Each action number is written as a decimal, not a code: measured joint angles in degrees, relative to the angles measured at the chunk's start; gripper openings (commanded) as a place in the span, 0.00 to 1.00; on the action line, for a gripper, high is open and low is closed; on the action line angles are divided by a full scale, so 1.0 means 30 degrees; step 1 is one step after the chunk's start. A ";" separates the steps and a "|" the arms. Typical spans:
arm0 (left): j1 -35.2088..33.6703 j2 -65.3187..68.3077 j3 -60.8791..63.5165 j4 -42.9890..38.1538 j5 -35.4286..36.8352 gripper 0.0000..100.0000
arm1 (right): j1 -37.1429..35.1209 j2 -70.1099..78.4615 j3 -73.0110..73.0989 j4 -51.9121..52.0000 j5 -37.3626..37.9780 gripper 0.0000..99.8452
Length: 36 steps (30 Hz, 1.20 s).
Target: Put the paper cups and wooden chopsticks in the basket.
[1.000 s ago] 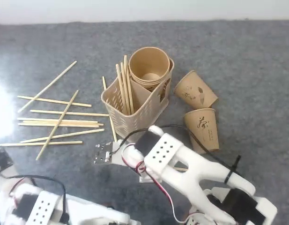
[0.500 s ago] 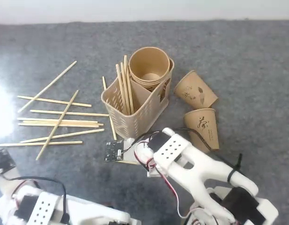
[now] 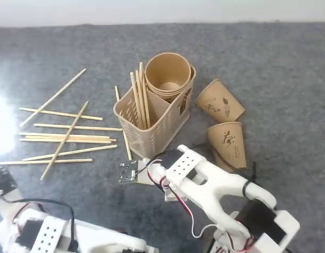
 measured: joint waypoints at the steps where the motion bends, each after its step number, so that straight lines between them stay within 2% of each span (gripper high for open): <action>1: 0.0000 0.0000 0.0000 0.0000 0.0000 0.23 | 0.0000 0.0176 -0.0029 -0.0117 -0.0059 0.09; 4: 0.0000 0.0000 0.0000 0.0000 0.0000 0.23 | 0.0000 0.0557 -0.0293 -0.0117 -0.0088 0.00; 14: 0.0000 0.0000 0.0147 0.0000 0.0000 0.23 | 0.0000 0.0821 -0.0645 -0.0264 -0.0176 0.01; 19: 0.0000 0.0000 0.0147 0.0000 0.0000 0.23 | -0.0821 -0.1465 -0.1524 0.1817 -0.0176 0.01; 26: 0.0000 0.0000 0.0147 0.0000 0.0000 0.23 | -0.0938 -0.6388 -0.5363 0.5509 -0.0176 0.01; 31: 0.0000 0.0000 0.0147 0.0000 0.0000 0.23 | -0.0410 -0.7385 -0.8821 0.7678 -0.0176 0.01; 36: 0.0000 0.0000 0.0147 0.0000 0.0000 0.23 | 0.0147 -0.7502 -1.4330 0.8762 -0.0205 0.01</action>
